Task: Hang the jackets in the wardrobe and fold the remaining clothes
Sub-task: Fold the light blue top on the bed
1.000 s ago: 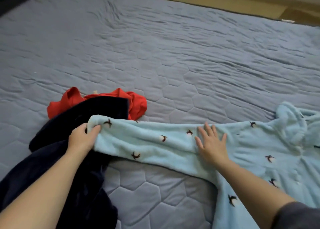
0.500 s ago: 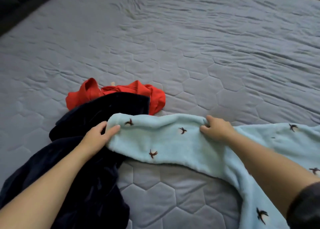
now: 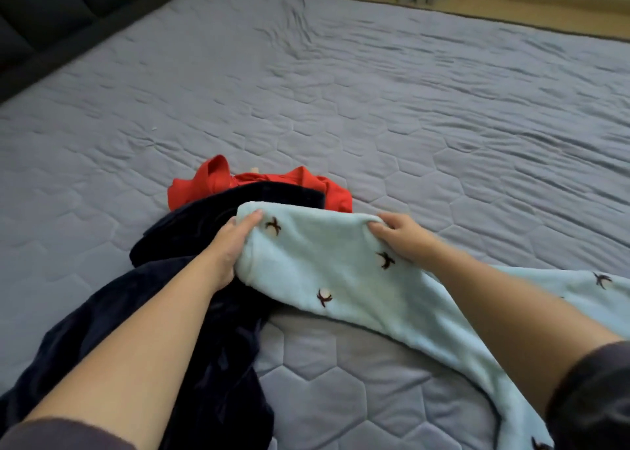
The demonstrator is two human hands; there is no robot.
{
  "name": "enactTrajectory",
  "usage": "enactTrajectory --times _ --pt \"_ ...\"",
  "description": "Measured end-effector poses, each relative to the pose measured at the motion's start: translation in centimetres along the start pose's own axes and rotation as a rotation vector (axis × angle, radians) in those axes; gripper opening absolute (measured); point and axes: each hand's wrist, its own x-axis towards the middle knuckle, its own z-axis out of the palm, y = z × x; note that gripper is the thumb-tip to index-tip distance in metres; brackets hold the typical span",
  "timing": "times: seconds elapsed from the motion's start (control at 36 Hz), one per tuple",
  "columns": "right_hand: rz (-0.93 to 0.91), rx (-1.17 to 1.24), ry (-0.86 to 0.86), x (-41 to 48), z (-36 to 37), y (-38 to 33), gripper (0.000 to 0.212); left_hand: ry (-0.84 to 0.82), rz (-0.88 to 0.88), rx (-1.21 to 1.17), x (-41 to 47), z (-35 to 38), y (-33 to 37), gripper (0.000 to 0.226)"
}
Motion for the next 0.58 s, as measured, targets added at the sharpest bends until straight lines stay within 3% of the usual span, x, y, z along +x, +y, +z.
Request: enactTrajectory --times 0.06,0.11,0.19,0.28,0.36,0.42,0.58 --pt "0.012 -0.041 -0.010 0.0 0.6 -0.1 0.028 -0.064 -0.108 0.087 -0.1 0.2 -0.2 0.046" --pt "0.042 -0.189 0.031 0.1 0.9 0.0 0.031 -0.004 -0.068 0.227 0.2 0.3 -0.7 0.041" --pt "0.136 -0.558 0.285 -1.2 0.4 1.4 0.045 0.171 0.006 0.273 0.5 0.4 -0.5 0.023" --pt "0.190 -0.688 0.433 -5.3 -0.3 3.9 0.052 0.210 0.090 0.403 0.9 0.0 0.7 0.025" --pt "0.375 -0.671 0.436 -10.3 0.0 7.3 0.059 0.256 0.137 0.764 0.8 -0.8 1.7 0.049" --pt "0.483 -0.656 0.414 -12.6 0.4 9.1 0.063 0.315 0.165 0.881 0.6 -1.2 1.6 0.056" --pt "0.550 -0.719 0.326 -10.6 1.2 12.6 0.067 0.247 0.094 0.850 1.1 0.8 -0.7 0.051"
